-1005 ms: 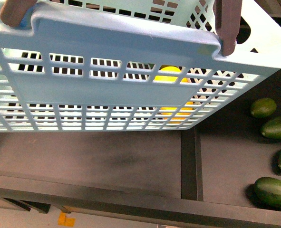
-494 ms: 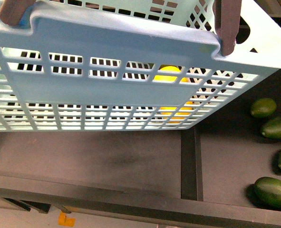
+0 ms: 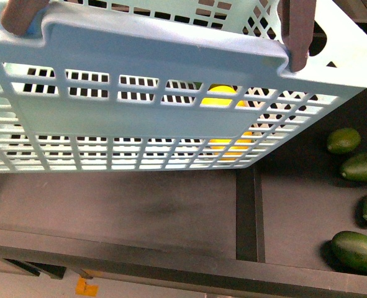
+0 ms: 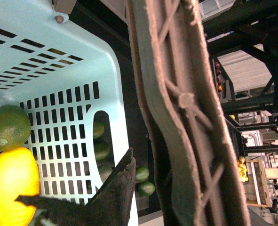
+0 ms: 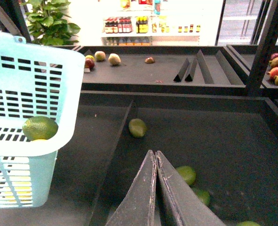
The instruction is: Pick mango and avocado into basket
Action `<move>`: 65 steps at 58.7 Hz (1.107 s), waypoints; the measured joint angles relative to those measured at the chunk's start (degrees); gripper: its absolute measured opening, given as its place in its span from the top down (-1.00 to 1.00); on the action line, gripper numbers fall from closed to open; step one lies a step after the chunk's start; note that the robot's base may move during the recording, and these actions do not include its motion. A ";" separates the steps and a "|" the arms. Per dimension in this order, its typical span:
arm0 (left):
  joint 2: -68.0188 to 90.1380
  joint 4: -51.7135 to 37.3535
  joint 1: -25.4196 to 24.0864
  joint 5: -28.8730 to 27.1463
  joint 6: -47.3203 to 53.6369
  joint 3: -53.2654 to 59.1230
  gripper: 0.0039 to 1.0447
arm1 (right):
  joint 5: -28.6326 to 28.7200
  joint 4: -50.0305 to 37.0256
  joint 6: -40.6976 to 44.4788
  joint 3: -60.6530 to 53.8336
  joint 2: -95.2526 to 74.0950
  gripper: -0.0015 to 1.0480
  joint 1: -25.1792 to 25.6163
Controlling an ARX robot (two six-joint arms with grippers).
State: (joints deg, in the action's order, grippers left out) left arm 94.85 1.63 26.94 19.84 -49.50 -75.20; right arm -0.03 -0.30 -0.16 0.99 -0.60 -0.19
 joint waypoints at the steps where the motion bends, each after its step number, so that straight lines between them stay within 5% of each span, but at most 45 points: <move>1: 0.00 0.00 0.00 0.04 -0.02 0.00 0.49 | -0.02 0.11 -0.02 0.00 0.09 0.96 0.00; 5: 0.00 0.00 0.07 0.13 0.13 0.00 0.49 | 0.00 0.15 0.04 0.02 0.11 0.94 0.00; 36: 0.00 0.00 0.07 0.07 0.09 0.00 0.49 | -0.02 0.20 0.00 0.00 0.24 -0.83 0.00; 55: 0.00 0.00 0.07 0.07 0.11 0.00 0.49 | 0.00 0.20 0.00 0.00 0.24 -0.83 0.00; 65: 1.86 -6.14 1.14 -19.12 -10.29 -1.03 0.49 | 0.04 0.22 0.00 0.00 0.24 -0.83 0.00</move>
State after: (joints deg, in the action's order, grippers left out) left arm 96.71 -4.51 28.08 0.71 -59.79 -76.23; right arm 0.01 -0.08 -0.16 0.99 -0.36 -0.19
